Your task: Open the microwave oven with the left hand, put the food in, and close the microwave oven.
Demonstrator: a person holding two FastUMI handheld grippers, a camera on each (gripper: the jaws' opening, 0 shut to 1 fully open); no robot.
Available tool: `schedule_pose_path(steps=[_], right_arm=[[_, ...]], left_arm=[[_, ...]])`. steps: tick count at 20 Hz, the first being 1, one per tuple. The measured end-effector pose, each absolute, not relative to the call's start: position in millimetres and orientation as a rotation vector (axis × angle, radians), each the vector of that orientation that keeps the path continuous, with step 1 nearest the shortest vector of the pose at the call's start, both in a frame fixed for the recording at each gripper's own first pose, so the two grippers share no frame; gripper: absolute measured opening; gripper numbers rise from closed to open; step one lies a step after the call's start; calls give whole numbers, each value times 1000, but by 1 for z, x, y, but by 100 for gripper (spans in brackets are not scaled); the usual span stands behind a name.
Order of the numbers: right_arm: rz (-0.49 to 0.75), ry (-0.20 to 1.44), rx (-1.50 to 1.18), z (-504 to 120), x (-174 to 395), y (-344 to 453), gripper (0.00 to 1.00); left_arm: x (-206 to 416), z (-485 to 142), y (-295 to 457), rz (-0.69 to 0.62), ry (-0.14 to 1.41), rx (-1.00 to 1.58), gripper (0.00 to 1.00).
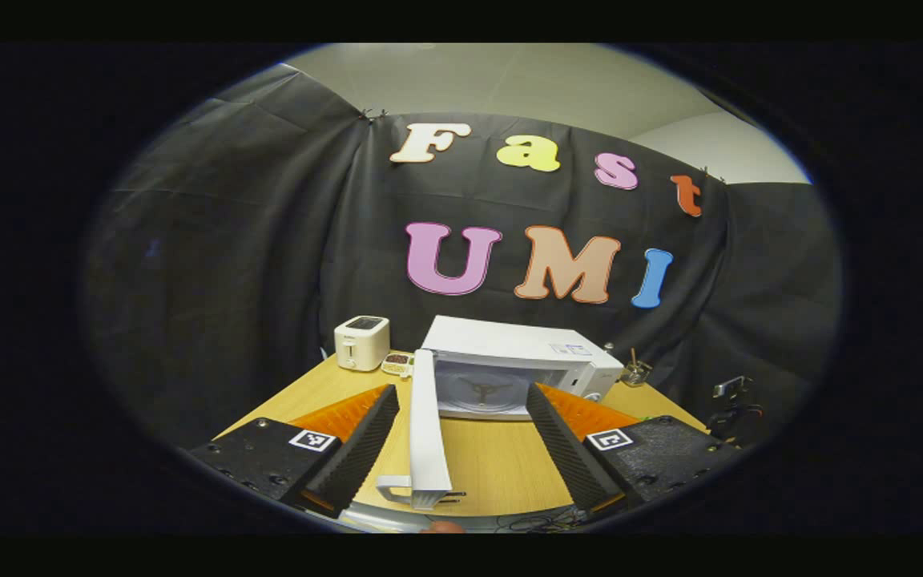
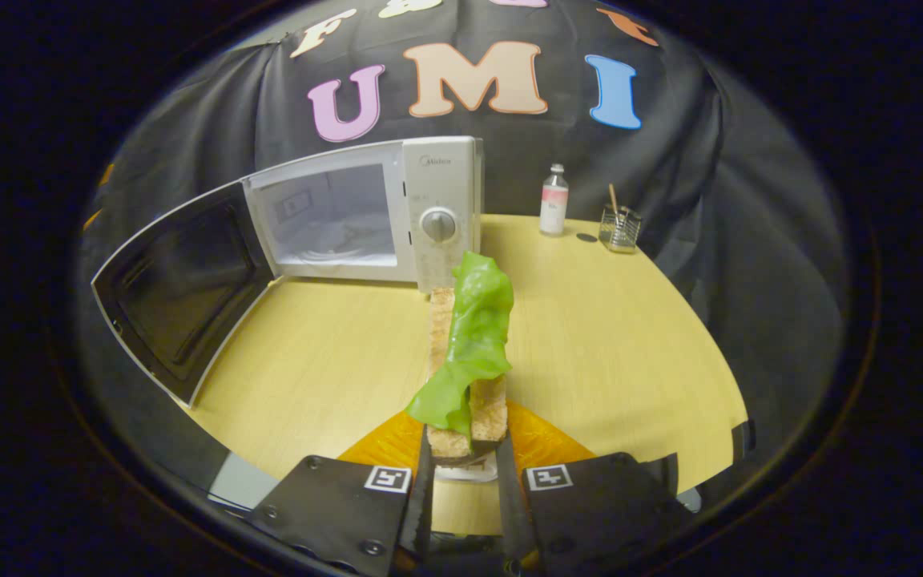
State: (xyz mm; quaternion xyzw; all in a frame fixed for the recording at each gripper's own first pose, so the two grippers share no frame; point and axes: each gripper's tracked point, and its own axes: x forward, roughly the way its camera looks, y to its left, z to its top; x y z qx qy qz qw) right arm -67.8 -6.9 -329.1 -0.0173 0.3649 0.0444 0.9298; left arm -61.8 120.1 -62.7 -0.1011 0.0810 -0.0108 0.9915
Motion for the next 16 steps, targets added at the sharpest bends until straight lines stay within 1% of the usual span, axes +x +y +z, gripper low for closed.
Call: schedule_pose_path(steps=[2,5,6,11,12,13,14,16], right_arm=[[103,726,-27,-316,-62,-1,31],[153,691,-11,-292,-50,20,31],[174,683,-7,-285,-46,29,37],[268,713,100,-275,-28,88,37],[279,726,110,-276,-23,99,31],[292,738,123,-278,-20,112,31],[308,756,144,-280,-16,126,37],[327,794,198,-286,-7,152,37]], left_arm=[[-60,-62,118,-29,154,-210,98],[-54,-65,117,-34,147,-230,98],[-52,-65,117,-33,142,-236,98],[-44,-58,122,-31,93,-239,98],[-43,-58,123,-31,84,-228,98],[-41,-57,124,-29,75,-213,96],[-40,-54,125,-28,63,-198,98],[-42,-53,125,-36,54,-180,96]])
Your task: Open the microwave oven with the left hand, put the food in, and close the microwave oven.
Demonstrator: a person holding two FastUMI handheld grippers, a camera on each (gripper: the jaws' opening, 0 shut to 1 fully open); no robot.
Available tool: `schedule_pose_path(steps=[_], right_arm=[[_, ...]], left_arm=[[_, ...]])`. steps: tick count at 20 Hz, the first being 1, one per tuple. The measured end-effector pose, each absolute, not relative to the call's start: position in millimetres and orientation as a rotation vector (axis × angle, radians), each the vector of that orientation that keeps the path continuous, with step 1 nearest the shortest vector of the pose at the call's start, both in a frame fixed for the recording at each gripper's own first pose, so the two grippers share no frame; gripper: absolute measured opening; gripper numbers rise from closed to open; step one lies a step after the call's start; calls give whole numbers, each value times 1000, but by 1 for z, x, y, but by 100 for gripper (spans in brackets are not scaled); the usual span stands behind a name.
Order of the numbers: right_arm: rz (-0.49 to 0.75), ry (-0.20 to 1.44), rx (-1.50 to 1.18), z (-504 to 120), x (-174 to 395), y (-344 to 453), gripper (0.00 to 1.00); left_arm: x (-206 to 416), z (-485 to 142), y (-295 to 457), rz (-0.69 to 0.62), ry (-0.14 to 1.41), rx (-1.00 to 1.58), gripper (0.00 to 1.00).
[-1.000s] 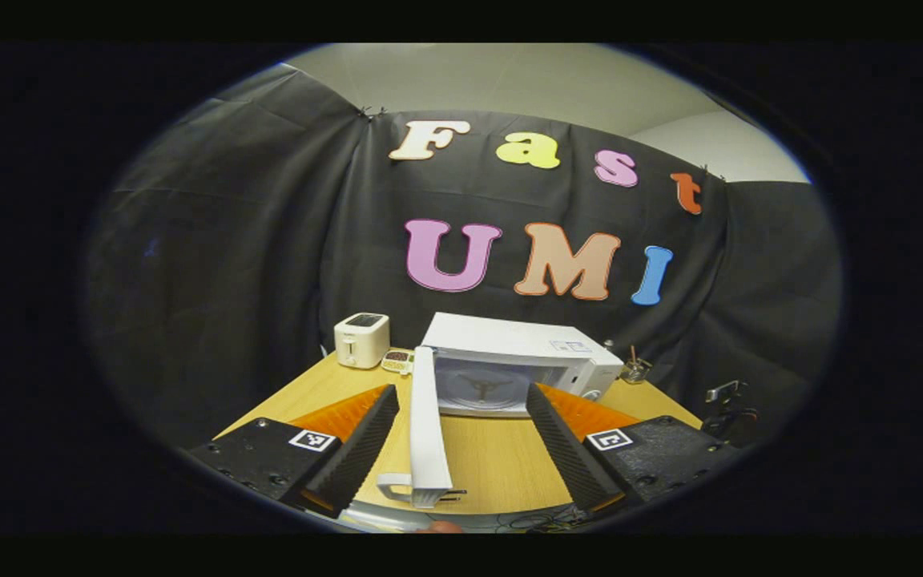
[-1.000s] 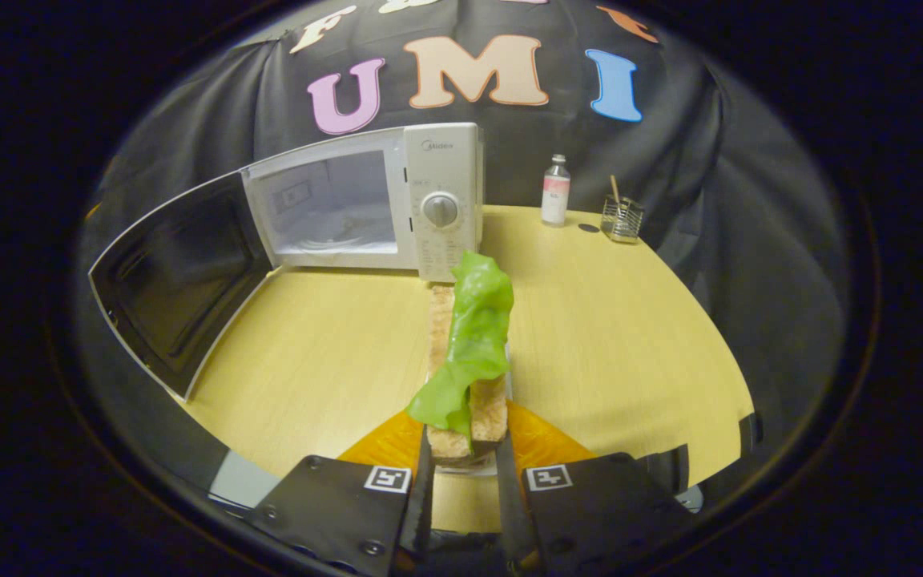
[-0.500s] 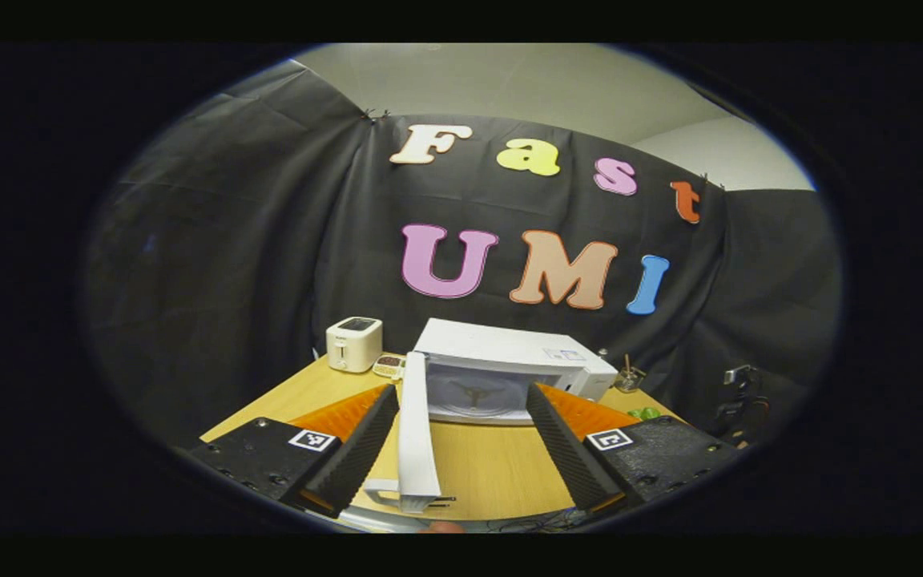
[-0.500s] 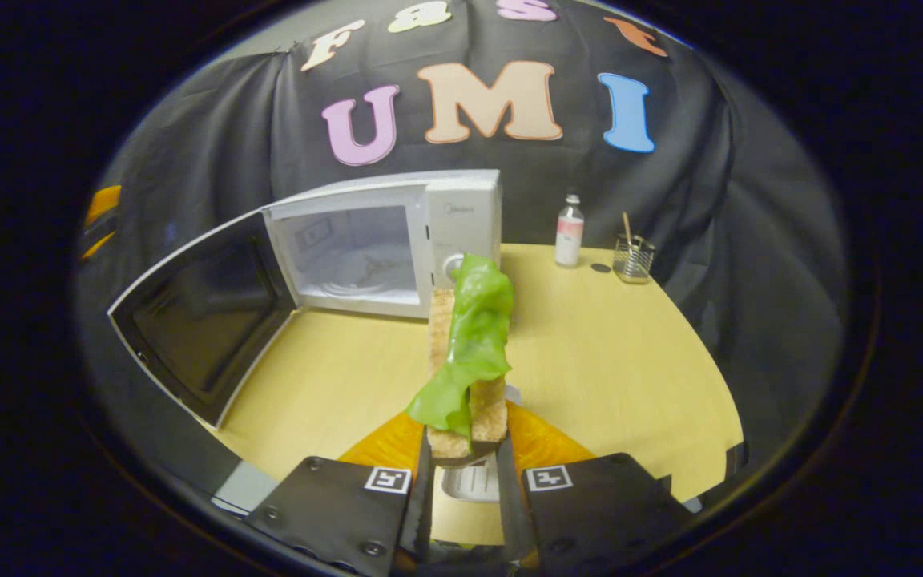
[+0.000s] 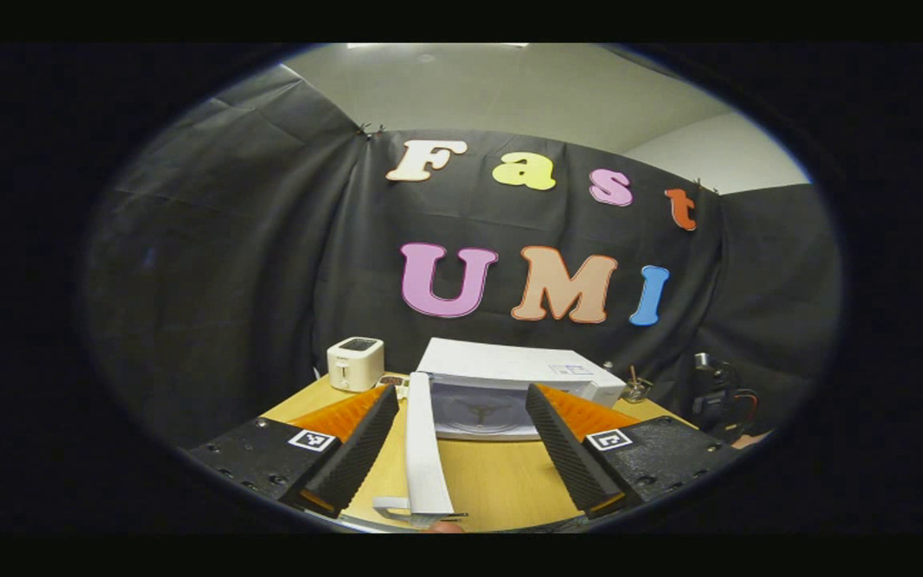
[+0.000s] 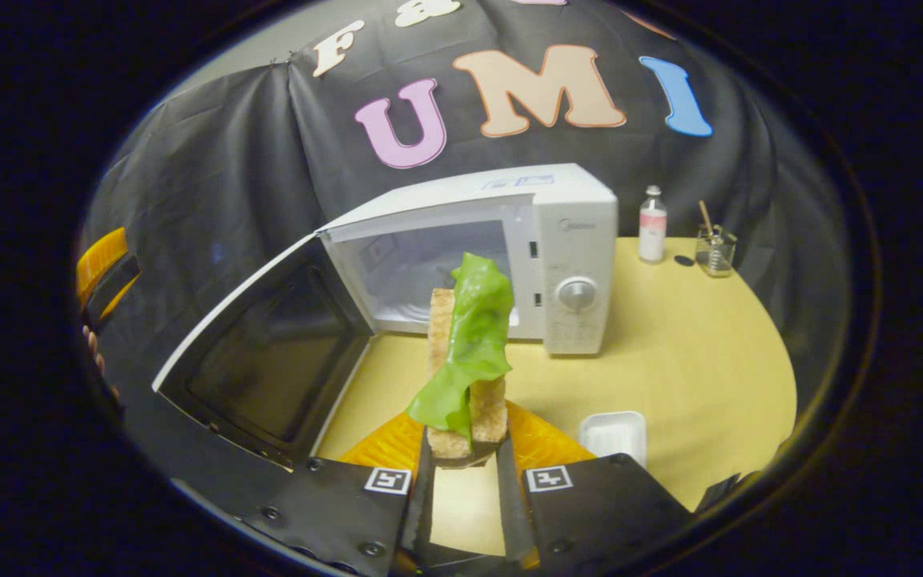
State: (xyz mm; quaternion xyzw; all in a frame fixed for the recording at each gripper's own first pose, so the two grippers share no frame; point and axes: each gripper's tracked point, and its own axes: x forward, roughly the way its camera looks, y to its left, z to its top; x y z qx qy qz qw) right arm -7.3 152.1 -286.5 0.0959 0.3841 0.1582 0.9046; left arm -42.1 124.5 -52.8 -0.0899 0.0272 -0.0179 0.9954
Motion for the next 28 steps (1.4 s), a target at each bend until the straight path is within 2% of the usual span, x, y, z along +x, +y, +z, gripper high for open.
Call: schedule_pose_path(steps=[1,2,3,11,17,23,24,25,26,28], right_arm=[[328,812,236,-288,-2,166,31],[327,825,277,-289,4,179,31],[325,842,328,-290,9,193,37],[174,907,614,-313,67,252,37],[33,809,710,-334,119,266,37],[-56,758,737,-358,154,285,37],[-72,757,758,-361,161,288,30],[-87,753,782,-363,167,292,30],[-99,747,799,-364,174,294,37],[-117,731,808,-366,186,294,37]], left_arm=[[-43,-53,123,-46,54,-177,96],[-46,-55,121,-53,58,-174,98],[-49,-58,121,-54,68,-169,96],[-69,-65,140,-17,87,-194,98],[-65,-63,159,-2,67,-159,98],[-53,-54,152,-57,36,-117,96],[-52,-55,151,-64,36,-116,96],[-51,-54,149,-68,43,-119,96],[-53,-56,150,-65,49,-123,97],[-52,-53,151,-66,50,-144,96]])
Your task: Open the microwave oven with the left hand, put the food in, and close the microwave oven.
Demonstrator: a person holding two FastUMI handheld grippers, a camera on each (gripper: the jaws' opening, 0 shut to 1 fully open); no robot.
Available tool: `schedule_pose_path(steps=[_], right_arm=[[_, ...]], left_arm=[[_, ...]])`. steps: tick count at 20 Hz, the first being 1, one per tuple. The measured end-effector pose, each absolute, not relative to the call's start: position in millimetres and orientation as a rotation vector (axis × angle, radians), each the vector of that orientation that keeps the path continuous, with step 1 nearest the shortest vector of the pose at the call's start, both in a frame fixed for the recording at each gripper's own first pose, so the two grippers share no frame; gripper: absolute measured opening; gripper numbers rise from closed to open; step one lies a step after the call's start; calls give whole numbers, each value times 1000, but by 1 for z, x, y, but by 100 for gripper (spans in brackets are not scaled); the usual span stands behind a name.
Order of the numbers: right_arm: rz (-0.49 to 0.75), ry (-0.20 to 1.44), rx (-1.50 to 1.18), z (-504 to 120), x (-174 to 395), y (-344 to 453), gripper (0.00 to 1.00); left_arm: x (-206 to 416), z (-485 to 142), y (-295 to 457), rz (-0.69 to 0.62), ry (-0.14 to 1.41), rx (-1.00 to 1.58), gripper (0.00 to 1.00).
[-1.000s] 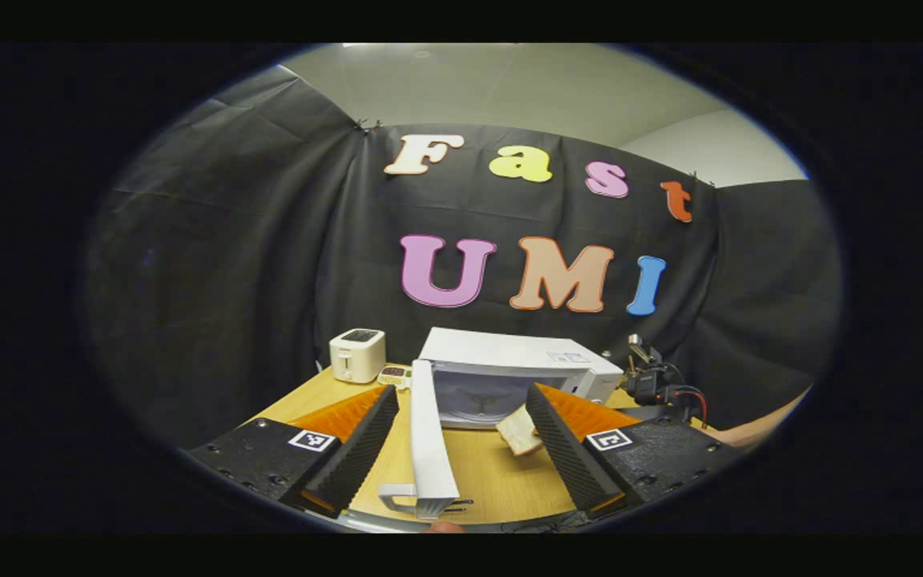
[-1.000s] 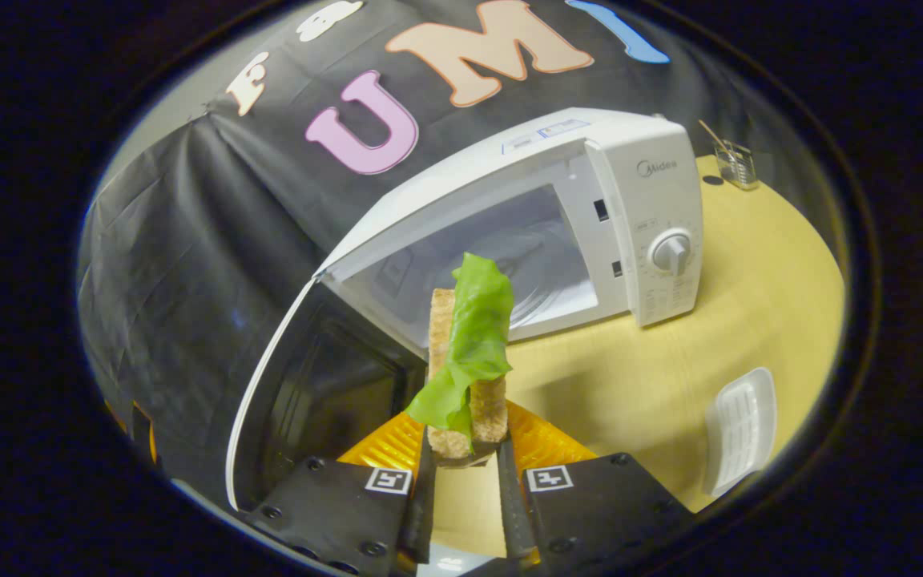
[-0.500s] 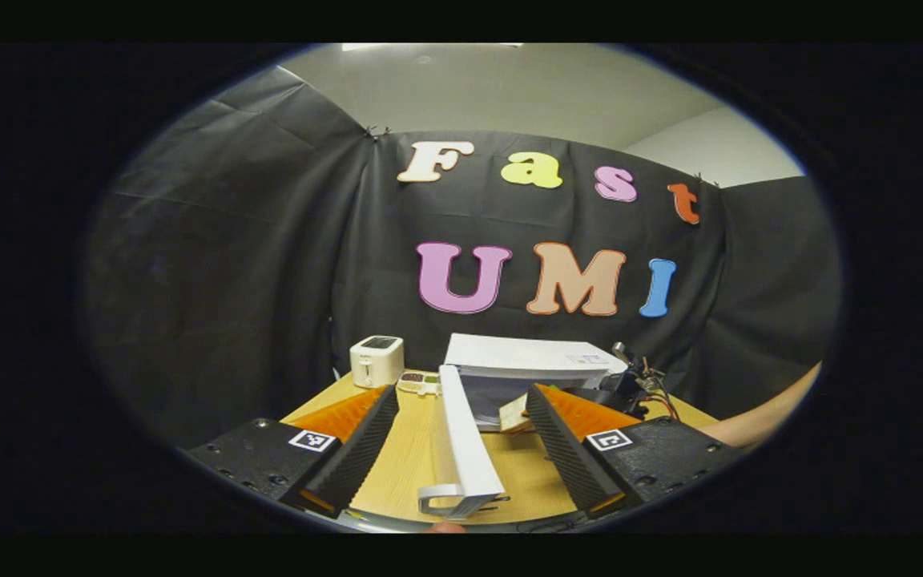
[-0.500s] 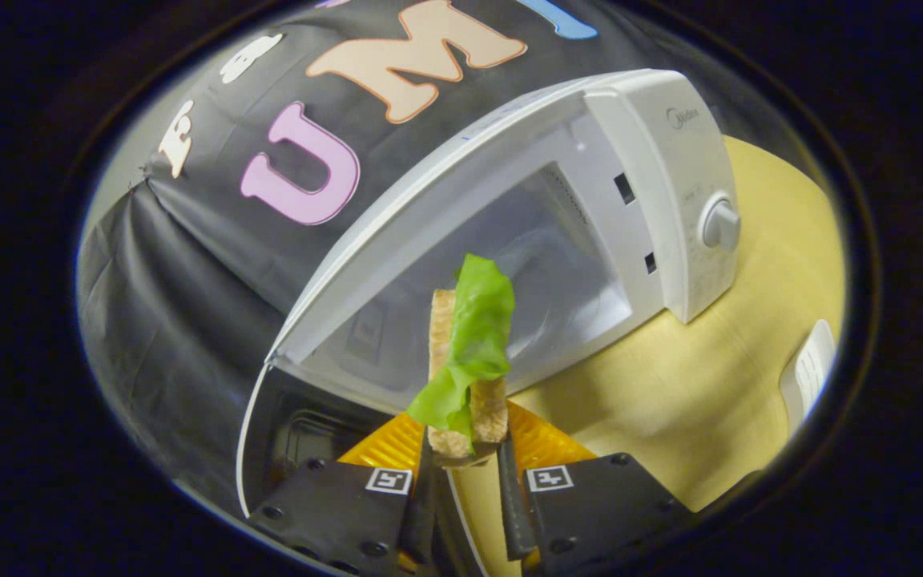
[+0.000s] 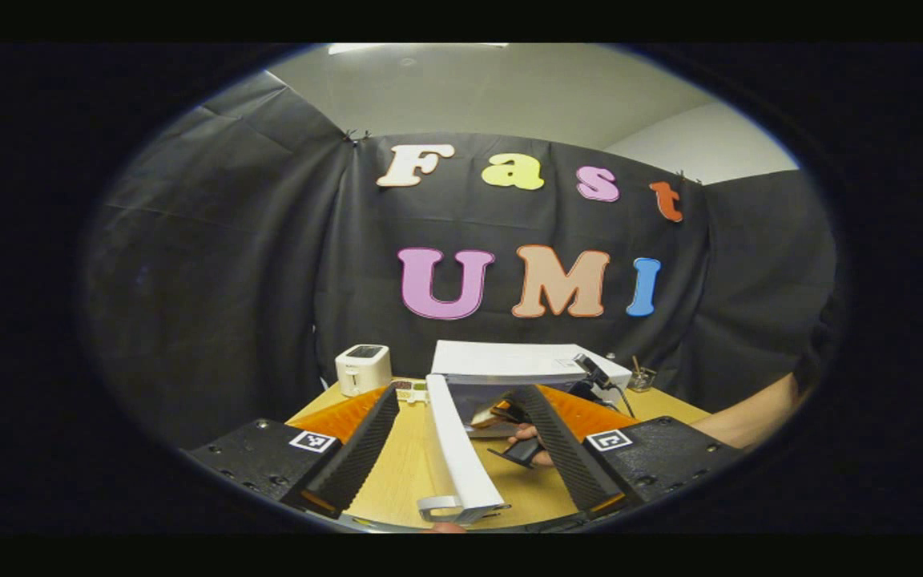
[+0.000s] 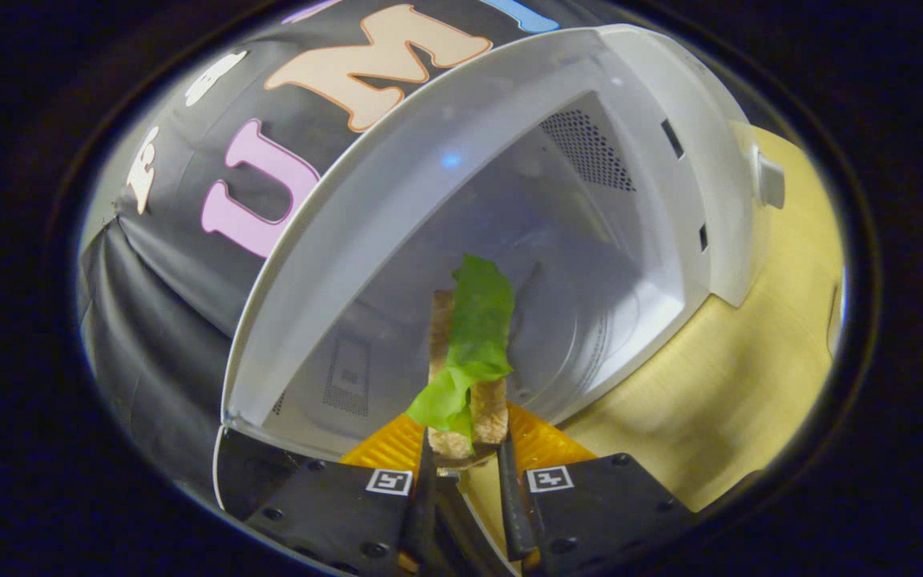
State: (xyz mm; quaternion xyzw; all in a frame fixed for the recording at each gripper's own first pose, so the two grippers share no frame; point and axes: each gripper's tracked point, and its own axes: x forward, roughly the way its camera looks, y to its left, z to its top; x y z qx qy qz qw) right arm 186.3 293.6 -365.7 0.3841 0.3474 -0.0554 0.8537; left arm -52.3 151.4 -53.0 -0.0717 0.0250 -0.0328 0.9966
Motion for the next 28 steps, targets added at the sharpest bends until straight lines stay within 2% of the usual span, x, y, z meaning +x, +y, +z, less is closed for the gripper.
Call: schedule_pose_path(steps=[1,2,3,4,5,7,8,9,11,12,17,22,25,26,28], right_arm=[[-130,721,808,-368,192,292,30],[-141,717,818,-369,197,292,30],[-154,711,834,-370,202,293,37],[-164,696,826,-371,209,292,37],[-168,691,814,-370,215,290,30],[-195,672,814,-371,226,288,29],[-199,678,819,-375,228,290,37],[-197,681,834,-377,230,294,29],[-218,697,809,-382,230,292,30],[-220,704,812,-384,229,292,34],[-240,743,722,-387,212,283,87],[-222,716,527,-390,207,258,91],[-203,795,586,-391,196,268,92],[-204,811,591,-389,193,269,100],[-205,842,619,-386,187,272,99]], left_arm=[[-51,-52,152,-66,52,-154,96],[-50,-55,153,-66,61,-161,96],[-49,-56,154,-66,68,-163,97],[-48,-57,154,-69,71,-163,96],[-48,-55,153,-74,69,-160,98],[-47,-54,154,-71,67,-147,96],[-46,-54,153,-70,66,-147,96],[-46,-54,152,-72,65,-149,96],[-46,-53,150,-73,67,-150,96],[-46,-51,149,-75,64,-149,97],[-47,-51,153,-75,59,-149,96],[-47,-52,155,-74,59,-159,97],[-49,-52,153,-79,61,-163,96],[-50,-53,153,-80,61,-162,96],[-50,-53,153,-81,61,-158,97]])
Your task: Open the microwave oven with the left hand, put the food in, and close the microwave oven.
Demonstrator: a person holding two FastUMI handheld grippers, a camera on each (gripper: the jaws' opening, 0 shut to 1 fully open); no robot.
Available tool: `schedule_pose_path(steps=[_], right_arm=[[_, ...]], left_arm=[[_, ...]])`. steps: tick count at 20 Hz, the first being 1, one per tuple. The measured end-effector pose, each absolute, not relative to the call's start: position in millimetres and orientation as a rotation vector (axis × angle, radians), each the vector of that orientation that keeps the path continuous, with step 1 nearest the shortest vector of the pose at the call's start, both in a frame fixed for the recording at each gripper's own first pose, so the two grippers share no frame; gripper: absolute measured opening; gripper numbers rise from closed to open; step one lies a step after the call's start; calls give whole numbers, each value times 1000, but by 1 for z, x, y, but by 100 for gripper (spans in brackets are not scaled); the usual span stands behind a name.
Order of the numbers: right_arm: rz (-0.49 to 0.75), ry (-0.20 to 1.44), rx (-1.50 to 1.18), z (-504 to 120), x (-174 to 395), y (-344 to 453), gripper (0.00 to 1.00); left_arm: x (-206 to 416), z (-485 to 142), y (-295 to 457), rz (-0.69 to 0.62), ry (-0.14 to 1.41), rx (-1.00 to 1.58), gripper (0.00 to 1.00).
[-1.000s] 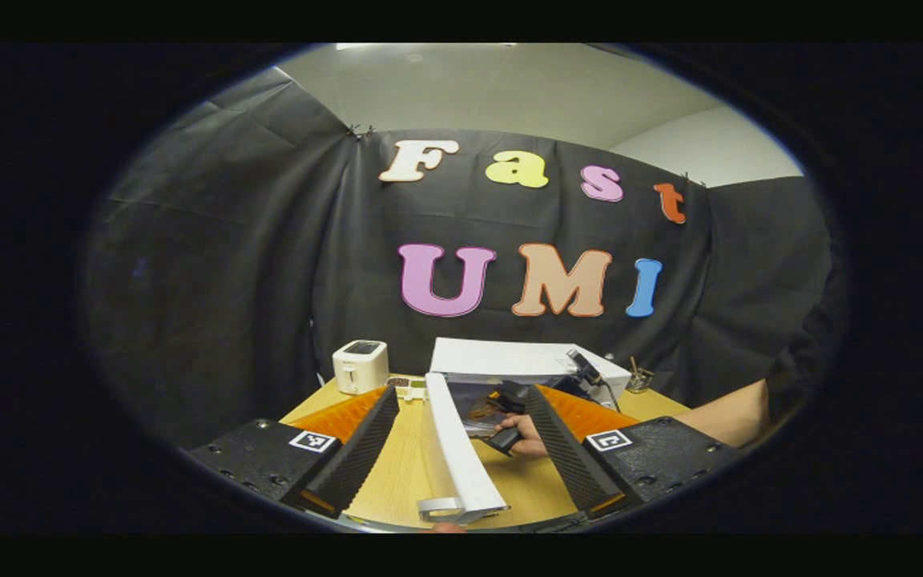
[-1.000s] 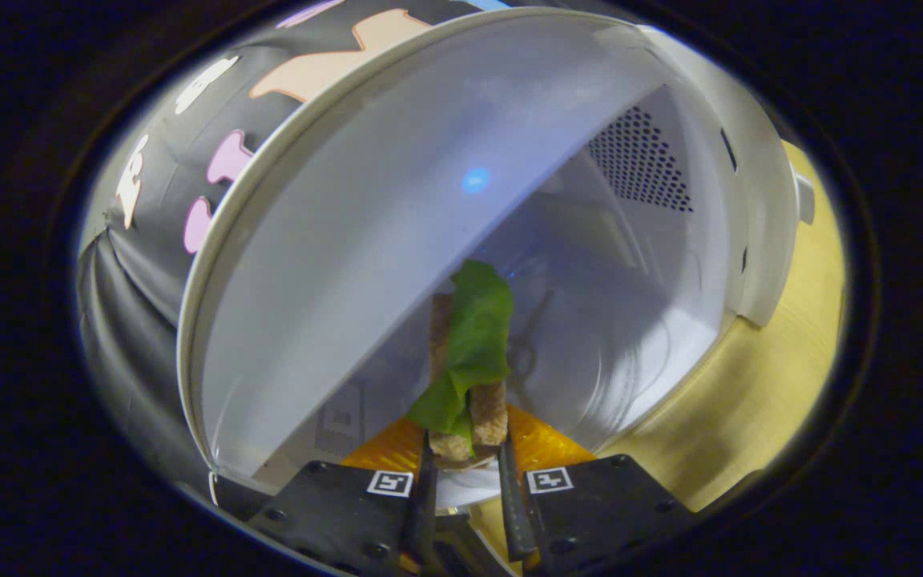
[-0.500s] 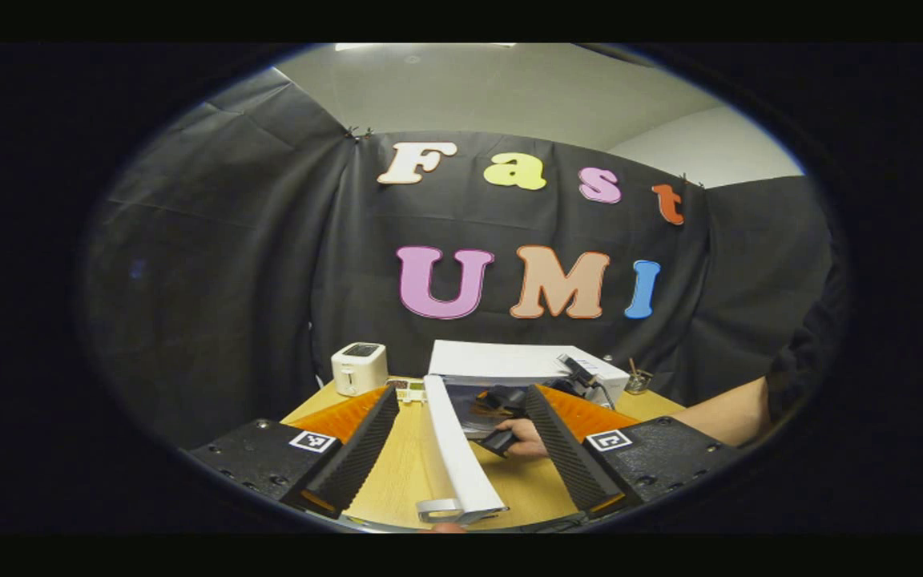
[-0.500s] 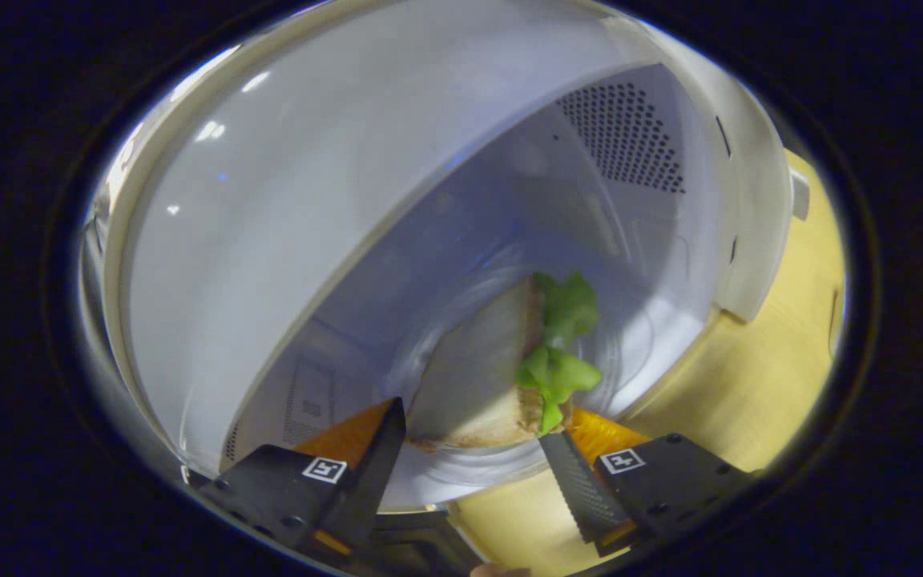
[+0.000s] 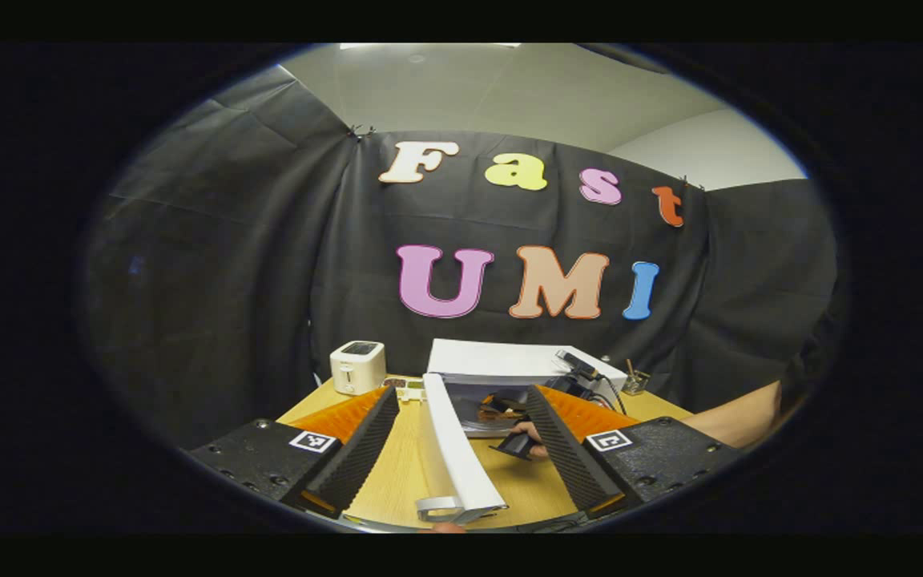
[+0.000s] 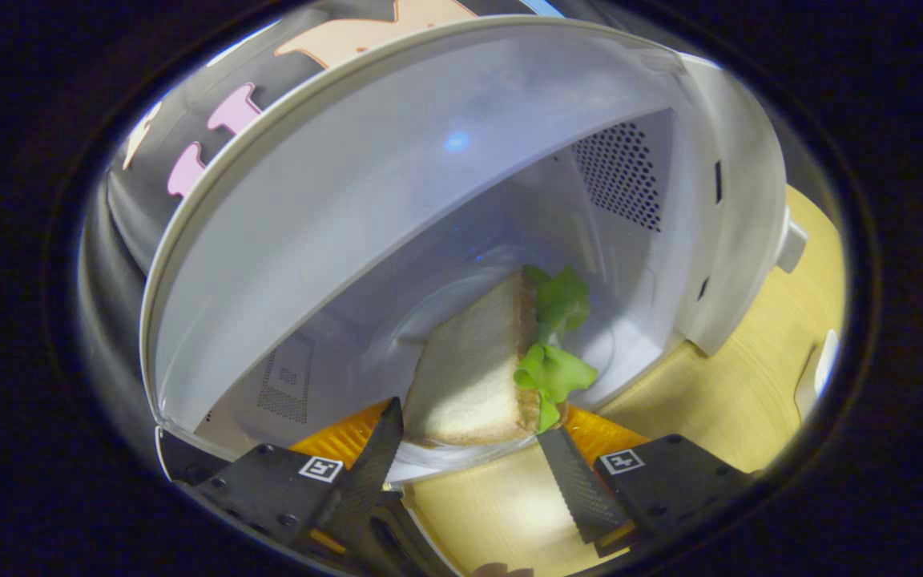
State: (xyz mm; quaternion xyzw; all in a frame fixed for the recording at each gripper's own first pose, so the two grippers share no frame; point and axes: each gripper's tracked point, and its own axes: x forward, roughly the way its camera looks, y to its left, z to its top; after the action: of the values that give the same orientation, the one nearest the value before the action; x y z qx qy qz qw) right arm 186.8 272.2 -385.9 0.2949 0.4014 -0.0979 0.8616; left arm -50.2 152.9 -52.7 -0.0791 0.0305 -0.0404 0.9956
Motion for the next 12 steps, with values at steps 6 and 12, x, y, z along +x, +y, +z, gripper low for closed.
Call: schedule_pose_path(steps=[6,12], right_arm=[[-210,910,712,-375,180,284,99],[-254,1037,743,-382,159,290,90]], left_arm=[[-53,-53,156,-80,57,-148,96],[-57,-54,158,-75,60,-148,96]])
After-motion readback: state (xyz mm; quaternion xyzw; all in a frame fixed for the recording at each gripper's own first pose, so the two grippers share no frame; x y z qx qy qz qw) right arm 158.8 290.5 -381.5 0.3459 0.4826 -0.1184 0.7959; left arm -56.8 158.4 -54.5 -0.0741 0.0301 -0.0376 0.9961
